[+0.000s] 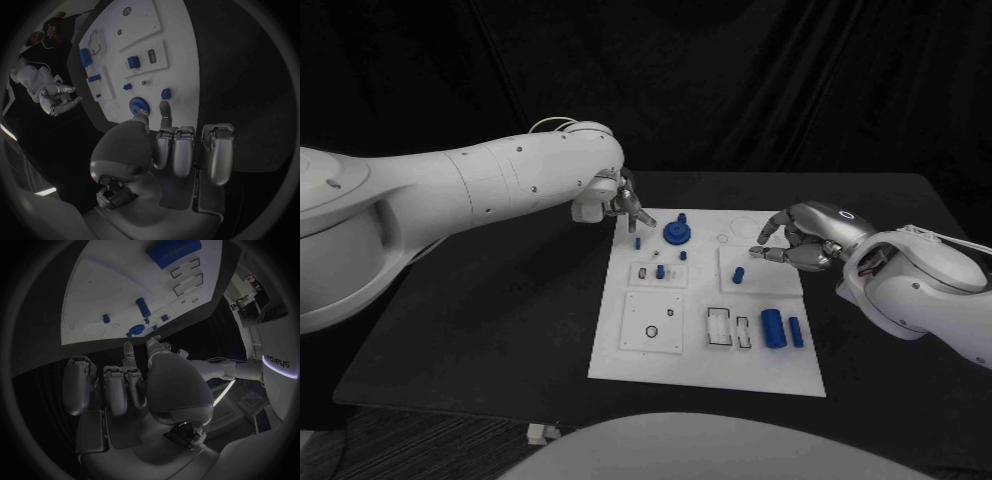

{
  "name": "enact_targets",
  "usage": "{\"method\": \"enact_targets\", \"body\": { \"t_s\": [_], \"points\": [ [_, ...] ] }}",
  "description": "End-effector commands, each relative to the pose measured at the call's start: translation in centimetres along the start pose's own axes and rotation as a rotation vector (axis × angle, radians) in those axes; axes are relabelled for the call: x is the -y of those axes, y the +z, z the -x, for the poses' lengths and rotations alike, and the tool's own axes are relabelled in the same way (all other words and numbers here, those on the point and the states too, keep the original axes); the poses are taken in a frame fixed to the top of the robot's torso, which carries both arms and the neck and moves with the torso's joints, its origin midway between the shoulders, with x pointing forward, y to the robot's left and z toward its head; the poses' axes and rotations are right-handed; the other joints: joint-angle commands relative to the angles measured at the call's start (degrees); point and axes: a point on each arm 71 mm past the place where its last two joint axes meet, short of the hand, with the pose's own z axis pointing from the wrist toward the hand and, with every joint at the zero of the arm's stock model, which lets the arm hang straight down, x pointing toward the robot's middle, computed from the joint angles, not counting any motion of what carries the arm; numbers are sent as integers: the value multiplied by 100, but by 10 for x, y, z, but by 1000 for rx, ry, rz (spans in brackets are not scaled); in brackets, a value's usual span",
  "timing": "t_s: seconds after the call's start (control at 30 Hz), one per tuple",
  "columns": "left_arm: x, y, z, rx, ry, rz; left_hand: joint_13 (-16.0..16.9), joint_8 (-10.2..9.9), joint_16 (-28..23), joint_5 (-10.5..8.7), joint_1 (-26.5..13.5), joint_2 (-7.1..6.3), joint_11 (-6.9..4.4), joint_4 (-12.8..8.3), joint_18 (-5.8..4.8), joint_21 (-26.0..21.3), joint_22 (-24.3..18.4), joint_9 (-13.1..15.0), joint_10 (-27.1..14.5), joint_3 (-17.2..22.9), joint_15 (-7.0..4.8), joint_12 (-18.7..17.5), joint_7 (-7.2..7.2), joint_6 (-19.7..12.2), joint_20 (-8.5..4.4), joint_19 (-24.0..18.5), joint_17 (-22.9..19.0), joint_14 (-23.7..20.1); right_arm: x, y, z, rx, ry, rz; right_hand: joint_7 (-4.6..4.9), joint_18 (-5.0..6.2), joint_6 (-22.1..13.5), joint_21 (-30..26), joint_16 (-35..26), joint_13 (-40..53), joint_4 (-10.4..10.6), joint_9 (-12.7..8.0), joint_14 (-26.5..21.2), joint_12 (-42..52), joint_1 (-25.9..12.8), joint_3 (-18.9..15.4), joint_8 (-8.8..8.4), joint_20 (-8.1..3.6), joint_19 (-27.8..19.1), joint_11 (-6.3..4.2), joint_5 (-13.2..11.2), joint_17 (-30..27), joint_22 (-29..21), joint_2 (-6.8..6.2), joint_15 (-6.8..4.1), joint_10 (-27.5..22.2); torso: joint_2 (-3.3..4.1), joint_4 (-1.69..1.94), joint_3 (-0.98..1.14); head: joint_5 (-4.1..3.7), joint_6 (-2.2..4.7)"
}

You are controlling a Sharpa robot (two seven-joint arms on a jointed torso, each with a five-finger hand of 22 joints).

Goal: Assemble the parts on the task board

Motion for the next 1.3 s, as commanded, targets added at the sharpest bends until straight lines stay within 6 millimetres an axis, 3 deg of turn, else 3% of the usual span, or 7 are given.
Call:
{"method": "enact_targets", "body": {
  "t_s": [0.03, 0.2, 0.37, 1.3],
  "points": [
    [1, 3, -1, 6, 32, -16, 1507, -19, 15, -26, 45, 19, 31, 10, -57, 17, 1315, -10, 608, -7, 14, 15, 15, -5, 19, 427, 1506, 596, -1, 0, 0, 5, 1, 1, -14, 30, 40, 12, -6, 1505, -5, -9, 559, 20, -13, -28, -23, -5, 10, -23, 21, 1370, 1104, -1, -37, 597, 34, 0, -1, 2, -1],
    [3, 5, -5, 5, 37, -17, 1507, -18, 15, -34, 47, 22, 30, 10, -58, 20, 1318, -8, 608, -7, 15, 15, 15, 4, 20, 430, 1506, 596, -1, 0, 0, 3, 1, 0, -14, 32, 39, 3, -10, 1505, -6, -10, 558, 20, -12, -28, -24, -5, 6, -24, 25, 1363, 1101, 0, -38, 597, 21, 12, 4, -9, -1],
    [4, 7, -7, -2, 42, -16, 1507, -7, 15, -51, 49, 24, 28, 12, -58, 19, 1318, 1, 608, -10, 16, 15, 9, 43, 22, 429, 1506, 596, 0, 0, -1, 1, 1, -1, -14, 32, 39, 3, -13, 1505, -6, -10, 556, 20, -11, -28, -24, -5, 6, -24, 27, 1358, 1101, 0, -38, 597, 7, -4, 2, 27, -1],
    [0, 15, -20, -42, 53, -2, 1507, 33, 15, -151, 17, 13, 18, 39, -52, 1, 1303, 60, 608, -48, 11, 15, -5, 118, 24, 413, 1506, 596, -1, 1, -2, -8, -1, -1, -13, 38, 37, -23, -23, 1505, -3, -11, 552, 20, -12, -30, -27, -6, -5, -23, 37, 1342, 1092, 3, -38, 597, 11, -7, -1, 16, -1]
  ]
}}
